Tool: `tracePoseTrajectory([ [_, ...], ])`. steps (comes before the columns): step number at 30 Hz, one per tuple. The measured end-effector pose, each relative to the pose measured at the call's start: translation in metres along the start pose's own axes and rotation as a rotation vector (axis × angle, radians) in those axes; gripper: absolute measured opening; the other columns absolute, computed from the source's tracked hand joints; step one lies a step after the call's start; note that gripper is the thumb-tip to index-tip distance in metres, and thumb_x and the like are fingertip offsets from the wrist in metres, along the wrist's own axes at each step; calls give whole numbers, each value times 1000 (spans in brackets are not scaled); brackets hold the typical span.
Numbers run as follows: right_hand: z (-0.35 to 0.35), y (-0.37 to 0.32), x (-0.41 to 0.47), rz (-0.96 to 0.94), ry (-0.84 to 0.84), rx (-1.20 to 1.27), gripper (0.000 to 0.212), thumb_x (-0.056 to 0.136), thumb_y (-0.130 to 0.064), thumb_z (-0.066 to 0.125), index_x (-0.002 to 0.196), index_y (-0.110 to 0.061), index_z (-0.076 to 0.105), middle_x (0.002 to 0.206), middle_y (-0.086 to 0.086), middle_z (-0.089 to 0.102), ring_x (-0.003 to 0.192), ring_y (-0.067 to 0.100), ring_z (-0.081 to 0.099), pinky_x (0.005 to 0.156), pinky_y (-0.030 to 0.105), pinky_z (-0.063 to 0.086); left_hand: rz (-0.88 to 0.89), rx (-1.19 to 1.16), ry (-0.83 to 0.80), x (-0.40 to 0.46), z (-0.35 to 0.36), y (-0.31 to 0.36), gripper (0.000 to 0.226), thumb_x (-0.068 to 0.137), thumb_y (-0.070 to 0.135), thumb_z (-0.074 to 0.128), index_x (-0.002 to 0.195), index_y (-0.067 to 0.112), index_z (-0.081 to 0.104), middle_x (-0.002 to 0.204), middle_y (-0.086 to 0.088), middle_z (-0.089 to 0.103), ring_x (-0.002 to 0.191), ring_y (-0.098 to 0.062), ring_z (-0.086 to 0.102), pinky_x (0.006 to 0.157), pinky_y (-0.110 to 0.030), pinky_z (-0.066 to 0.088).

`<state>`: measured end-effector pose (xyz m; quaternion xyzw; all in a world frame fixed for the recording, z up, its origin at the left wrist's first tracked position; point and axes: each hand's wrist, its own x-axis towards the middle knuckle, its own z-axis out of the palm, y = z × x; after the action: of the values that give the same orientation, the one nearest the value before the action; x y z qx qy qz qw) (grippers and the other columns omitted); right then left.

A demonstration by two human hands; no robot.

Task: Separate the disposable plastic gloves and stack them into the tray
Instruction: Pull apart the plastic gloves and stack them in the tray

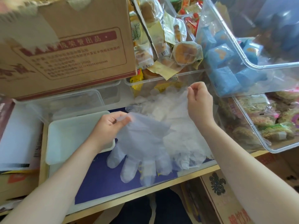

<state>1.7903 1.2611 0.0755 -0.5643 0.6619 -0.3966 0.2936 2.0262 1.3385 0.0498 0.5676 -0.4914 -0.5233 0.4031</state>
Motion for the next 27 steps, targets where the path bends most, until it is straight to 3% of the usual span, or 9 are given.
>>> tracePoseTrajectory([
  [5, -8, -13, -3, 8, -127, -246, 26, 99, -22, 39, 114, -4, 52, 108, 9, 57, 102, 23, 51, 81, 27, 35, -68, 197, 357, 13, -13, -8, 28, 94, 20, 54, 76, -1, 60, 63, -2, 55, 61, -16, 48, 63, -28, 38],
  [9, -26, -43, -19, 21, -378, -187, 17, 86, -18, 47, 91, -4, 56, 79, -1, 48, 70, 14, 44, 66, 28, 33, -171, 24, 503, 29, -20, -2, 18, 95, 26, 53, 80, 19, 61, 78, -3, 61, 75, -20, 56, 73, -33, 43],
  [11, -35, -58, -30, 31, -548, -80, 3, 79, -6, 50, 79, -6, 53, 66, -4, 39, 54, 10, 36, 54, 25, 29, -210, -129, 483, 35, -15, 7, 17, 95, 26, 53, 82, 23, 62, 89, -3, 65, 88, -20, 59, 82, -34, 45],
  [14, -33, -67, -36, -19, -770, -17, 12, 82, 1, 60, 76, -8, 64, 59, -7, 50, 53, 4, 42, 52, 17, 35, -202, -189, 357, 30, 4, 22, 20, 97, 21, 51, 81, 21, 63, 83, 0, 65, 84, -18, 60, 78, -30, 47],
  [17, -13, -63, -35, 11, -652, -11, 19, 82, -14, 70, 79, 4, 65, 68, 3, 53, 62, 12, 45, 60, 24, 37, -161, -271, 172, 17, 22, 33, 23, 97, 15, 47, 86, 20, 67, 87, -2, 69, 81, -17, 64, 75, -32, 52],
  [20, 2, -51, -32, 24, -417, -15, 20, 76, -27, 76, 62, -22, 63, 99, -6, 55, 90, 10, 50, 75, 25, 38, -150, -324, 30, 5, 28, 39, 18, 97, 15, 48, 96, 14, 65, 91, -7, 69, 79, -17, 65, 72, -31, 54],
  [23, 6, -45, -32, -26, -439, 65, 20, 74, -24, 77, 61, -30, 63, 134, -17, 41, 126, 5, 35, 100, 26, 28, -174, -337, -28, 8, 25, 32, 21, 93, 17, 56, 110, 8, 64, 107, -16, 68, 93, -26, 66, 81, -39, 54],
  [25, 9, -43, -34, -18, -531, 163, 19, 75, -16, 76, 64, -25, 64, 127, -9, 50, 108, -11, 46, 88, 9, 33, -190, -379, -113, 10, 24, 30, 35, 89, 23, 60, 122, 10, 60, 124, -20, 60, 113, -36, 59, 97, -50, 47],
  [27, 14, -39, -33, -55, -538, 148, 16, 76, -15, 76, 67, -23, 64, 100, -2, 57, 88, -13, 51, 76, 4, 36, -211, -397, -75, 10, 24, 27, 28, 92, 21, 57, 118, 13, 63, 119, -15, 64, 109, -34, 61, 95, -47, 48],
])
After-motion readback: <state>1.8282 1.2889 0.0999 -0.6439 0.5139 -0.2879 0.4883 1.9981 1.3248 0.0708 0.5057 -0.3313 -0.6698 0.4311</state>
